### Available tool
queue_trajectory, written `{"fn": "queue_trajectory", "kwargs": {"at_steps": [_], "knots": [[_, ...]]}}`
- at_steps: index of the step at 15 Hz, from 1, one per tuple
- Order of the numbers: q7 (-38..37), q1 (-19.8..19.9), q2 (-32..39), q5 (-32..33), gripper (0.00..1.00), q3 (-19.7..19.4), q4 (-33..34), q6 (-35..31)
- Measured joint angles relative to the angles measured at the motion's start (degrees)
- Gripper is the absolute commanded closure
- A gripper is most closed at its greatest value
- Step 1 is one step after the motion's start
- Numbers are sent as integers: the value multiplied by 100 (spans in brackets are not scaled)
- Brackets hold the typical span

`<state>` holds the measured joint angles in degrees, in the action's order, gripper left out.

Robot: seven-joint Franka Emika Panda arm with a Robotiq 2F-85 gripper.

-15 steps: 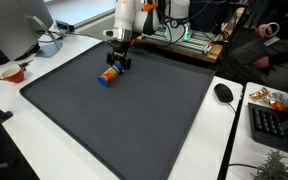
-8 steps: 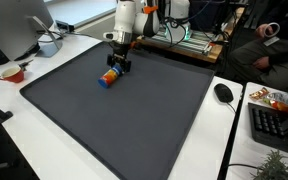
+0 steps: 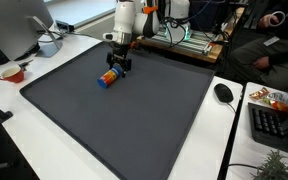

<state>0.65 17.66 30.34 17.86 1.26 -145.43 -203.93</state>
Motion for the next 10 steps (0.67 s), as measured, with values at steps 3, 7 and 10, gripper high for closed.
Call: {"fn": "queue_trajectory", "kwargs": {"at_steps": [3, 7, 10], "knots": [[-3, 62, -148, 2, 0, 14, -53, -8], [-43, 334, -872, 118, 0, -15, -519, -112], [-557, 1409, -1479, 1463, 0, 699, -1093, -203]]}}
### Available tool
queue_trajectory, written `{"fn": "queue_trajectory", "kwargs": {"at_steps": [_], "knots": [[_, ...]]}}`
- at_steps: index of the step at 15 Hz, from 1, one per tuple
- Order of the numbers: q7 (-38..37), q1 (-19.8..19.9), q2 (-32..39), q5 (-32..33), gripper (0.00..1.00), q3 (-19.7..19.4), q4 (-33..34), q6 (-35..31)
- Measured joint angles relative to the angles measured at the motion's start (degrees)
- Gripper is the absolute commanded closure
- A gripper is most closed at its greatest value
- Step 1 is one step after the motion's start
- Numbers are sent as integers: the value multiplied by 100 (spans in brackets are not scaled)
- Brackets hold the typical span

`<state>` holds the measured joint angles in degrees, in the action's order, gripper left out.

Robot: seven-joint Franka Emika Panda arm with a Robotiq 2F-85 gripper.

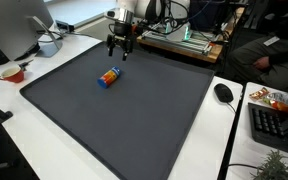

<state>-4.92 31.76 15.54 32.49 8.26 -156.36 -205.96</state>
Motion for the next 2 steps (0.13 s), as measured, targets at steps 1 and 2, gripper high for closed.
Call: {"fn": "queue_trajectory", "kwargs": {"at_steps": [1, 2], "knots": [[-171, 427, -92, 481, 0, 360, -202, -150], [-342, 806, -93, 951, 0, 676, -306, -270]]}}
